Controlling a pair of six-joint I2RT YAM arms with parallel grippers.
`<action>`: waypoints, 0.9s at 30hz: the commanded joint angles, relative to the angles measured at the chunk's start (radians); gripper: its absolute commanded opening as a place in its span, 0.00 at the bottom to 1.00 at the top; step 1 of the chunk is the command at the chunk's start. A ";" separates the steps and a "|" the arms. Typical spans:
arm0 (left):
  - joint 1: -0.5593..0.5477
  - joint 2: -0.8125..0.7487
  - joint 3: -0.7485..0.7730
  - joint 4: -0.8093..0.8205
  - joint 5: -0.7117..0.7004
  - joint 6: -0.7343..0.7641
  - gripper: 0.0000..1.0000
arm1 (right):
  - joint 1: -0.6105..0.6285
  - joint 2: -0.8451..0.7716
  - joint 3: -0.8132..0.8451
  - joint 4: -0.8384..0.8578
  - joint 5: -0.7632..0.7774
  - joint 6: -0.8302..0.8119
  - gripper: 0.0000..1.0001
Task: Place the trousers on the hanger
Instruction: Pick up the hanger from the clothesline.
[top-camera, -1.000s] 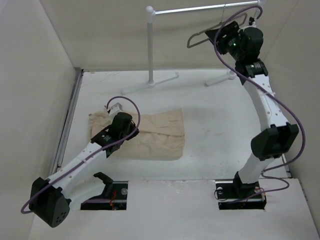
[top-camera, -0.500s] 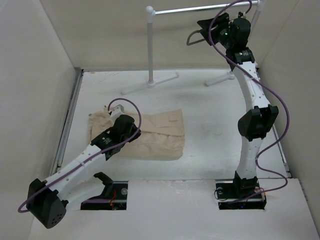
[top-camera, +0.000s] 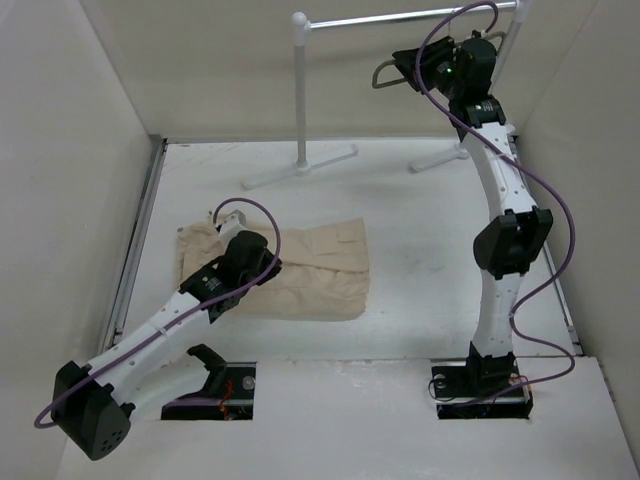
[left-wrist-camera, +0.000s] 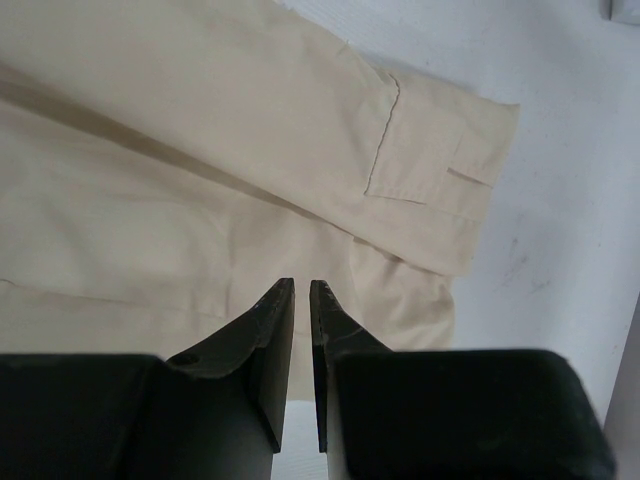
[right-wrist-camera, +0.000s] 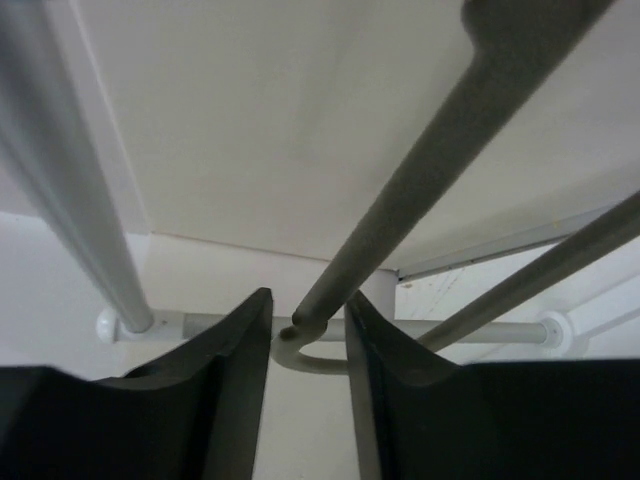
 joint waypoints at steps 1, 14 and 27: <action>-0.002 -0.031 -0.017 -0.002 -0.023 -0.015 0.11 | 0.004 0.010 0.040 -0.015 -0.005 -0.002 0.37; 0.005 -0.040 -0.006 0.006 -0.026 -0.023 0.11 | 0.022 -0.105 0.018 -0.022 -0.051 -0.099 0.20; 0.007 -0.048 0.026 0.003 -0.023 -0.023 0.22 | 0.042 -0.324 -0.377 0.076 -0.094 -0.151 0.19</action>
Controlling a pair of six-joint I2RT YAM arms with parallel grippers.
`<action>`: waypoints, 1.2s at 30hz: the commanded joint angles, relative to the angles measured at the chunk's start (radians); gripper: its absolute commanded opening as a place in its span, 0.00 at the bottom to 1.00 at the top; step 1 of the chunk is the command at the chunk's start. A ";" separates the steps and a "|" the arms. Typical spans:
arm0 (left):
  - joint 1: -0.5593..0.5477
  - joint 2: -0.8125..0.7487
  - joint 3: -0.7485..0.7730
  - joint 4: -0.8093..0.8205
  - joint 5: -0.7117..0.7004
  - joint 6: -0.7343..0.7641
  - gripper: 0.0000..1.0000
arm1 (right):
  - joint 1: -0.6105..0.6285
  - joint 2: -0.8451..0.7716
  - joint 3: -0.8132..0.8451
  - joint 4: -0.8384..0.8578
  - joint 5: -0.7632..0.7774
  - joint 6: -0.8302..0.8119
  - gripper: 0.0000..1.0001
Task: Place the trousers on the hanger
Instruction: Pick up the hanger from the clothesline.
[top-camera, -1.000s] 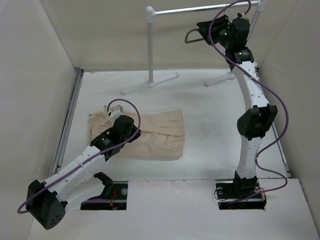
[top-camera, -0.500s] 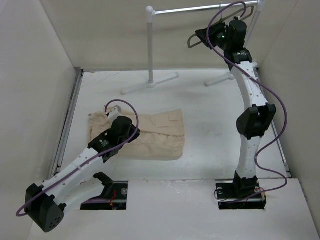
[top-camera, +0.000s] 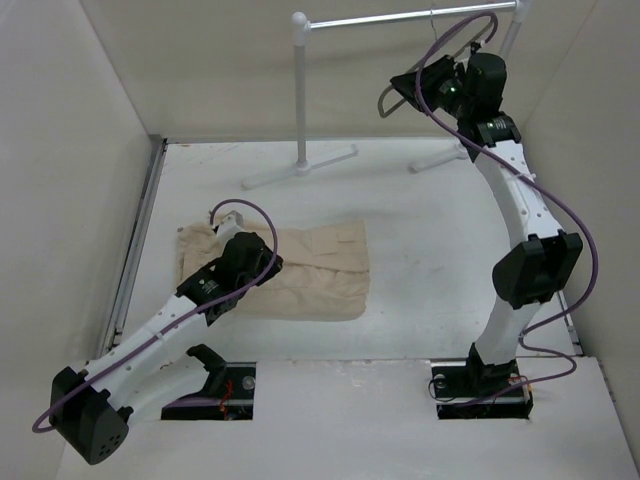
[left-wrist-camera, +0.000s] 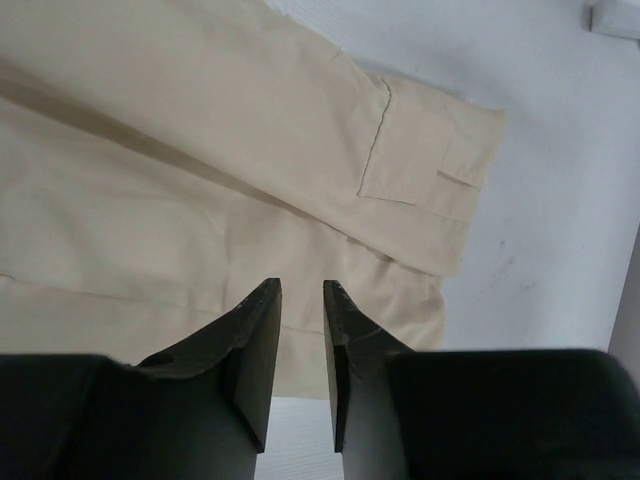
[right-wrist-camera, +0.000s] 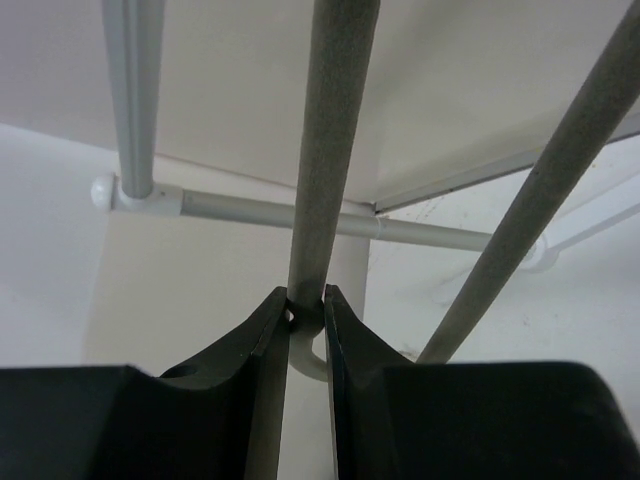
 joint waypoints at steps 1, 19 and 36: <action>0.006 -0.014 0.041 0.006 -0.021 -0.008 0.26 | 0.015 -0.075 -0.098 0.107 -0.035 -0.049 0.19; -0.033 0.133 0.341 0.043 0.048 0.056 0.50 | 0.099 -0.413 -0.692 0.171 -0.081 -0.237 0.17; -0.380 0.508 0.467 0.284 0.067 0.084 0.39 | 0.414 -0.949 -1.452 0.064 0.155 -0.116 0.16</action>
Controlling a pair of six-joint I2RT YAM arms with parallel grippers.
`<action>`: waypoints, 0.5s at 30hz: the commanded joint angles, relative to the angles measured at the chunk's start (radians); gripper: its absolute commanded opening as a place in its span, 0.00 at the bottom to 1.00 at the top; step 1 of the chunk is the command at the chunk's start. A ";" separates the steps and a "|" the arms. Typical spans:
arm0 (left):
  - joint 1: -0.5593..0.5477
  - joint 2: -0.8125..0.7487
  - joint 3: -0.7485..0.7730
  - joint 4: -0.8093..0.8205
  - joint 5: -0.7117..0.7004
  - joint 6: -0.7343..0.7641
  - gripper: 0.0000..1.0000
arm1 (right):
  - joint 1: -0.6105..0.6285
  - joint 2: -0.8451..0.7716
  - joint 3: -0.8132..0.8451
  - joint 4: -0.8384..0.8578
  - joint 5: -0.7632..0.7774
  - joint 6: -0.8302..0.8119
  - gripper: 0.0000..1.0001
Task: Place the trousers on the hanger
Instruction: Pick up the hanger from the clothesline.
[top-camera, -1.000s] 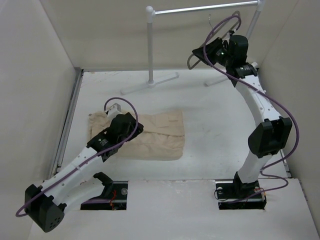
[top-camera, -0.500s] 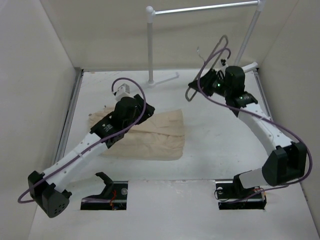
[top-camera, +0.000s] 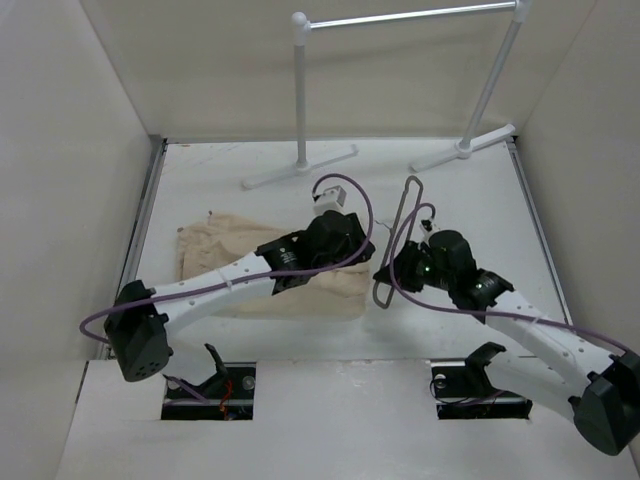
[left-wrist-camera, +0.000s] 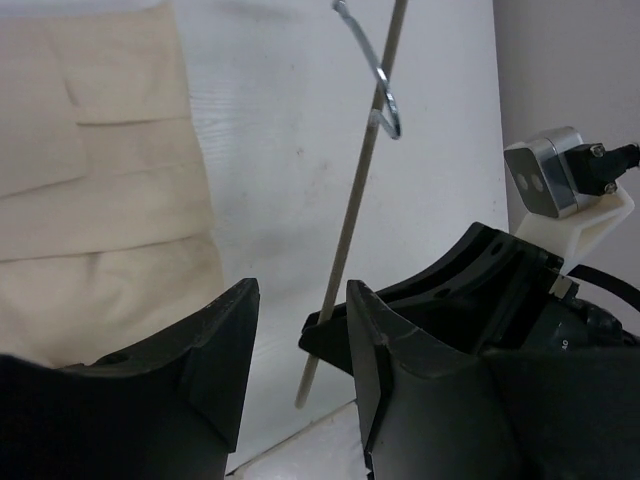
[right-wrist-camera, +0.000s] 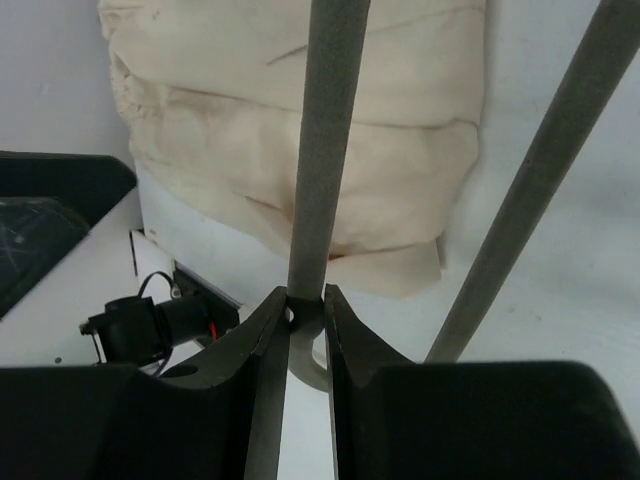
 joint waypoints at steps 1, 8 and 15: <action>-0.052 0.031 0.034 0.107 0.005 0.014 0.39 | 0.047 -0.076 -0.039 0.037 0.083 0.067 0.16; -0.100 0.116 0.048 0.173 0.028 0.011 0.38 | 0.086 -0.194 -0.096 -0.015 0.108 0.127 0.16; -0.130 0.202 0.054 0.212 0.031 0.009 0.36 | 0.121 -0.260 -0.124 -0.052 0.103 0.161 0.16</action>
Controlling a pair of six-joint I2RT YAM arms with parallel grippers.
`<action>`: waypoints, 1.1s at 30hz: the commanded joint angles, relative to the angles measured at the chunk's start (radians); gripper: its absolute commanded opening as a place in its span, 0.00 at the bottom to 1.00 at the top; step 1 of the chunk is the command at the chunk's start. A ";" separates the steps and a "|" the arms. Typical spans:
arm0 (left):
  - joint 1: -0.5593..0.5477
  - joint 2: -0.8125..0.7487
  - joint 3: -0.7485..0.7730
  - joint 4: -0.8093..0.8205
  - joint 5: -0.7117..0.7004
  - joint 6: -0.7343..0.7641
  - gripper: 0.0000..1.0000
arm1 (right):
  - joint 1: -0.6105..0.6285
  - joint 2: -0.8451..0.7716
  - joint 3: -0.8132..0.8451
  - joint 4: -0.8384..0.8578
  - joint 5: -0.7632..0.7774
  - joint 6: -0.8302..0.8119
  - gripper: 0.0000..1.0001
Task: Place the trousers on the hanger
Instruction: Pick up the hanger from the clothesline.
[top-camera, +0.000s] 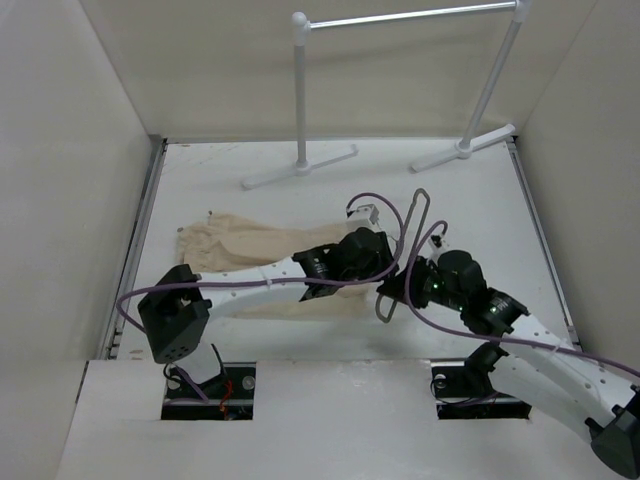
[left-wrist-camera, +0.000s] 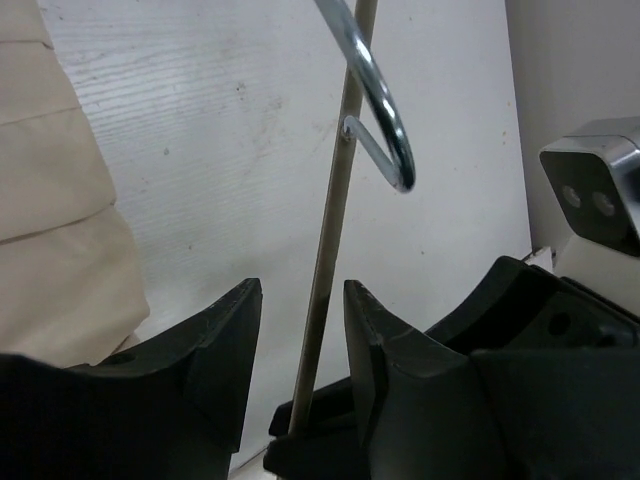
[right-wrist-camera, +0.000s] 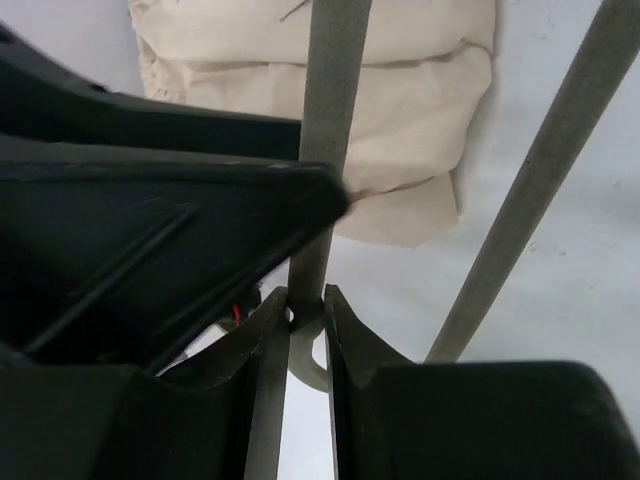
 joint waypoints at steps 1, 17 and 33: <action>-0.016 0.017 0.033 0.081 0.011 0.006 0.36 | 0.028 -0.024 -0.013 0.004 0.017 0.028 0.16; -0.043 0.001 -0.142 0.231 -0.061 -0.083 0.00 | 0.049 -0.114 0.002 -0.206 0.066 0.048 0.36; -0.102 0.042 -0.265 0.413 -0.351 -0.154 0.00 | -0.109 0.040 0.062 -0.088 0.150 -0.120 0.13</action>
